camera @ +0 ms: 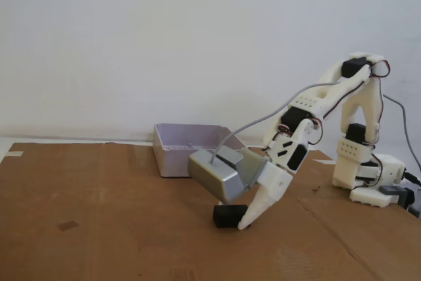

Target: Grasp a block and put it in the box.

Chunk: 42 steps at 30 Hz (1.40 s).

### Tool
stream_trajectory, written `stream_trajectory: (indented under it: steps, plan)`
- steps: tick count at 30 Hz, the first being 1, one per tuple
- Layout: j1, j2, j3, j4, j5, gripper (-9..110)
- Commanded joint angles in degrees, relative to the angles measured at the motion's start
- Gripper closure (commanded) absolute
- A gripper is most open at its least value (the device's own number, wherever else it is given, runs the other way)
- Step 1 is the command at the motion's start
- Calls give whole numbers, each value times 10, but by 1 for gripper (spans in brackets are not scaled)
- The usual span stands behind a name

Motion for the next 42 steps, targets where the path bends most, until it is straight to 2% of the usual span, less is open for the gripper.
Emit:
stream_trajectory:
  steps: [1,7,13,26,42]
  plan:
    - [-6,11,-55,-21,4,71]
    - [-6,11,-54,-21,4,71]
    - [-6,11,-53,-21,4,80]
    - [-3,11,-51,-21,4,89]
    - [-1,19,-57,-21,1,89]
